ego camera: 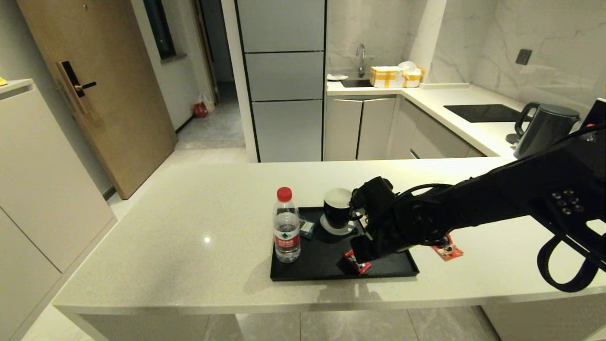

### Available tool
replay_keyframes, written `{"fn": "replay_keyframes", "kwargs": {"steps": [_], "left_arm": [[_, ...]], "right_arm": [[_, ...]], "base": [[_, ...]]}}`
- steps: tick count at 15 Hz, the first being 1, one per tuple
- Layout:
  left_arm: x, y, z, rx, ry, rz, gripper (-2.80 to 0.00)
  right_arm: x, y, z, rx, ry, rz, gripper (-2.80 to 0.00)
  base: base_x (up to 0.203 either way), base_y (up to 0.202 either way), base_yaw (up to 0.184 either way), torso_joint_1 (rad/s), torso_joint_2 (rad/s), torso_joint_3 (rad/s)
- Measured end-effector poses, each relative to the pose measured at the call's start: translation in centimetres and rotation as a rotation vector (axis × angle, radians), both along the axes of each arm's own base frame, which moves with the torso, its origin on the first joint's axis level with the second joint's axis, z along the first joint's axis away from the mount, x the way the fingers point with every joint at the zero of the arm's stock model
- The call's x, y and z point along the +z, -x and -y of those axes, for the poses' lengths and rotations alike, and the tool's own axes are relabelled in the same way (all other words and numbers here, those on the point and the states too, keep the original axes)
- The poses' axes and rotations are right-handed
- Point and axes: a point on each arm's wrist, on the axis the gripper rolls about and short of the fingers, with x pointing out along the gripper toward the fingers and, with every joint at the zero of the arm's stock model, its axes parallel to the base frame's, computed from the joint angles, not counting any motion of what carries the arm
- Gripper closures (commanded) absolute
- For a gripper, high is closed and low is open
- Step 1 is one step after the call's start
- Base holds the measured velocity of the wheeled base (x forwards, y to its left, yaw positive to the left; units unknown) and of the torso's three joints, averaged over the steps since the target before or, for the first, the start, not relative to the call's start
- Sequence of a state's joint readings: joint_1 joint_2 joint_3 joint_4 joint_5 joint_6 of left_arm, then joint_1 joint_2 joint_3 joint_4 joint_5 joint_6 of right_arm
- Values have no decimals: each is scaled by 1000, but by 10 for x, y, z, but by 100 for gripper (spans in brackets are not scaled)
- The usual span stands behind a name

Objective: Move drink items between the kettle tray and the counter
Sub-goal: Pick up the tea bag

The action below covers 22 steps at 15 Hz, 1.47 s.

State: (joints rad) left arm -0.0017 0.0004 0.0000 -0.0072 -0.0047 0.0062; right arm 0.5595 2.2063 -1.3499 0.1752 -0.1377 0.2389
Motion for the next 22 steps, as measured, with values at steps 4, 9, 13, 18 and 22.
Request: {"fn": "replay_keyframes", "kwargs": {"steps": [4, 9, 13, 18, 22], "left_arm": [[0, 0, 0, 0, 0, 0, 0], [0, 0, 0, 0, 0, 0, 0], [0, 0, 0, 0, 0, 0, 0], [0, 0, 0, 0, 0, 0, 0], [0, 0, 0, 0, 0, 0, 0]], "right_arm": [[-12, -7, -8, 36, -50, 65, -280], [-30, -11, -12, 44, -45, 54, -280], [-40, -14, -14, 43, -37, 41, -280], [-51, -16, -17, 42, -25, 28, 0], [-52, -17, -17, 36, -18, 27, 0]], "base": [[0, 0, 0, 0, 0, 0], [0, 0, 0, 0, 0, 0], [0, 0, 0, 0, 0, 0], [0, 0, 0, 0, 0, 0], [0, 0, 0, 0, 0, 0]]}}
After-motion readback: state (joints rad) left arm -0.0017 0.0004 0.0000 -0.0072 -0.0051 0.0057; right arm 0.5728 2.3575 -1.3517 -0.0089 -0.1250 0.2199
